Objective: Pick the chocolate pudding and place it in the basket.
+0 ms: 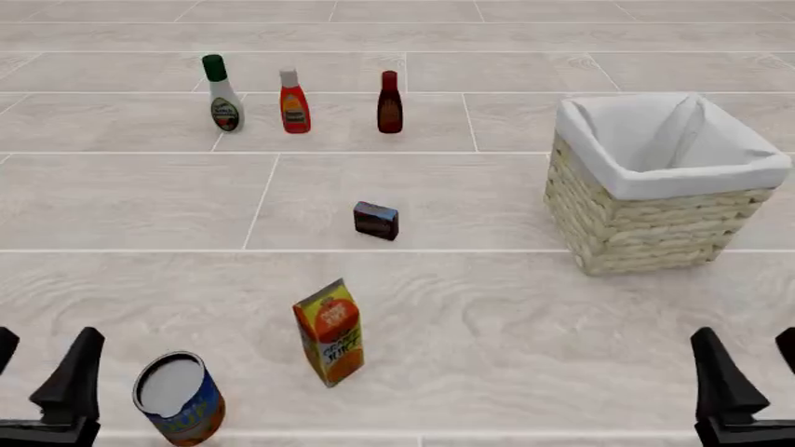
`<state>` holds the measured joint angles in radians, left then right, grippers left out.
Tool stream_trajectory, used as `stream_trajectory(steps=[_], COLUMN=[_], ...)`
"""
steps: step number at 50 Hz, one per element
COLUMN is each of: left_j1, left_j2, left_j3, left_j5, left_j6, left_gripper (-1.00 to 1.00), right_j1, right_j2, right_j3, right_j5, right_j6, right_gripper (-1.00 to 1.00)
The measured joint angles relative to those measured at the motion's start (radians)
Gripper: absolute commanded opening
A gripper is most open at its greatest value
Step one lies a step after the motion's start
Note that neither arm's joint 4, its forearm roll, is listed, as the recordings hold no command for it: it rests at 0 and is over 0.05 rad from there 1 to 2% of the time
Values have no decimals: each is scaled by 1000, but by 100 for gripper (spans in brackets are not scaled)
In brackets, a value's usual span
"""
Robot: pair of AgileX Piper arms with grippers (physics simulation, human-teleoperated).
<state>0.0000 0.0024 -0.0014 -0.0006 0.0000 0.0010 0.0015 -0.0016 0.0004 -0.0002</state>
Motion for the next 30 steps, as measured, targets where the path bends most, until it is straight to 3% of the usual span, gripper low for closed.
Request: stream_trajectory(steps=[19, 30], left_j1=[0, 0], left_j2=[4, 5], left_j3=[-2, -3], left_j5=[-1, -1], left_j6=[0, 0], left_gripper=[100, 100], right_j1=[21, 24], right_j2=[16, 111], right_j3=[-18, -42], right_j5=[2, -53], right_j6=[-51, -44], right_gripper=[100, 100])
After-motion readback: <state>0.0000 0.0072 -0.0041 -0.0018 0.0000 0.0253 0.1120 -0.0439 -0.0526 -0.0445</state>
